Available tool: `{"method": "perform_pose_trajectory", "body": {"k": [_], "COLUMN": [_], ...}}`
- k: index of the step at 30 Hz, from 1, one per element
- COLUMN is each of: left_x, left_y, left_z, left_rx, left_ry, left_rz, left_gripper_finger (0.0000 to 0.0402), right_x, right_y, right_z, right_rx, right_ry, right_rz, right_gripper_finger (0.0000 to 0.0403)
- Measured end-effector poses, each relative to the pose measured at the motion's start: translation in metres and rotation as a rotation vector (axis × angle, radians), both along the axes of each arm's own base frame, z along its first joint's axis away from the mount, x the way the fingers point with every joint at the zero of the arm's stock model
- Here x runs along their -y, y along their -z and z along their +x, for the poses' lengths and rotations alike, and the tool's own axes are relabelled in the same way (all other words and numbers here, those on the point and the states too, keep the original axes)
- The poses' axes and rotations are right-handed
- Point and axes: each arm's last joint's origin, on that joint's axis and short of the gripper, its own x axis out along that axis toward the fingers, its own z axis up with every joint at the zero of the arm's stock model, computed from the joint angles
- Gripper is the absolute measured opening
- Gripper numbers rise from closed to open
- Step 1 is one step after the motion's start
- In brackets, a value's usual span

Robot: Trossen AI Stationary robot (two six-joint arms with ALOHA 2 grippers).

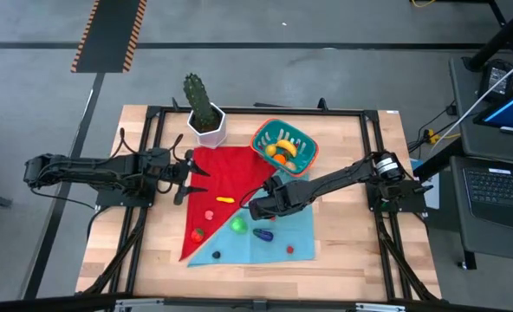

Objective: Pick and placing Produce into tupperware
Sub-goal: Put the green pea into the blue basket

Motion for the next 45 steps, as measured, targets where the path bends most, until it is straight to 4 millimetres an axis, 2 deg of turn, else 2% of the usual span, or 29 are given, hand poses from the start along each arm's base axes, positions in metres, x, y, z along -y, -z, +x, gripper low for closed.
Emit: {"method": "perform_pose_trajectory", "body": {"k": [10,20,36,45], "left_x": [0.000,0.000,0.000,0.000], "left_y": [0.001,0.002,0.002,0.002], "left_z": [-0.001,-0.001,-0.001,-0.001], "left_rx": [-0.016,-0.021,-0.027,-0.029], "left_ry": [0.001,0.000,0.000,0.001], "left_rz": [-0.002,-0.002,-0.003,-0.003], "left_gripper_finger": [0.0231,0.0231,0.0231,0.0231], "right_x": [0.001,0.001,0.008,0.014], "right_y": [0.005,0.027,0.045,0.045], "right_z": [0.000,0.003,0.012,0.012], "right_rx": [-0.015,-0.074,-0.073,-0.085], "right_ry": [0.003,0.004,0.025,0.031], "right_rz": [-0.005,-0.020,-0.008,0.004], "right_gripper_finger": [0.0229,0.0229,0.0228,0.0182]}}
